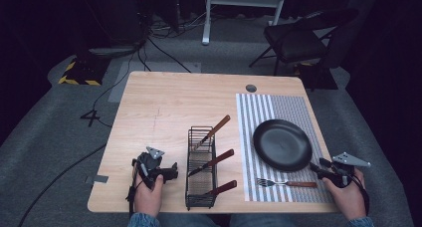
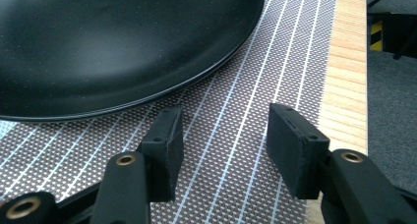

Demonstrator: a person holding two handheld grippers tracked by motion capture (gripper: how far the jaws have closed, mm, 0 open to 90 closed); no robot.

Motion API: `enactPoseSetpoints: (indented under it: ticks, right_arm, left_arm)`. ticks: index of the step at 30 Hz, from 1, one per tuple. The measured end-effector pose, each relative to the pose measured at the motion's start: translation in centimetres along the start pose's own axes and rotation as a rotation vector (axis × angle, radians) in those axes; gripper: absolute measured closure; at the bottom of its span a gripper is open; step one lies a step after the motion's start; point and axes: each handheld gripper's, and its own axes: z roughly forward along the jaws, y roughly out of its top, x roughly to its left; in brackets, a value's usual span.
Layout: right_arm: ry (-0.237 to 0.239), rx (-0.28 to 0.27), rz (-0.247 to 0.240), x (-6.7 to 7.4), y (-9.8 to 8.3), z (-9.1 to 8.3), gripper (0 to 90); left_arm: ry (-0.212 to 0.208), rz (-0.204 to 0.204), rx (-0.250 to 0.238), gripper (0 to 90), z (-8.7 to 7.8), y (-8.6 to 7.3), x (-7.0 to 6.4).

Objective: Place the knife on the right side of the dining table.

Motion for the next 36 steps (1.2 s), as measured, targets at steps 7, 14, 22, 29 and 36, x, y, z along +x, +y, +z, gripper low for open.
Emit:
enactPoseSetpoints:
  ticks: [7,14,22,29,36]
  right_arm:
    - [0.007,0.0,-0.003,-0.1,0.0,0.0,48.5]
    - [0.053,-0.012,0.023,-0.4,-0.2,-0.3,46.9]
    - [0.1,-0.027,0.003,0.1,1.9,-2.4,52.1]
    - [0.245,-0.072,0.048,1.7,5.3,-3.8,55.4]
    - [0.35,-0.048,0.017,4.0,9.7,-4.3,58.3]
  left_arm:
    - [0.0,0.002,0.0,0.0,0.0,0.0,0.0]
    - [0.0,0.003,0.0,0.0,0.0,0.0,0.0]
    - [-0.001,0.002,0.0,0.0,0.0,0.0,0.0]
    - [-0.002,0.001,-0.001,0.0,0.0,0.0,0.0]
    - [-0.001,0.001,-0.001,0.0,0.0,0.0,0.0]
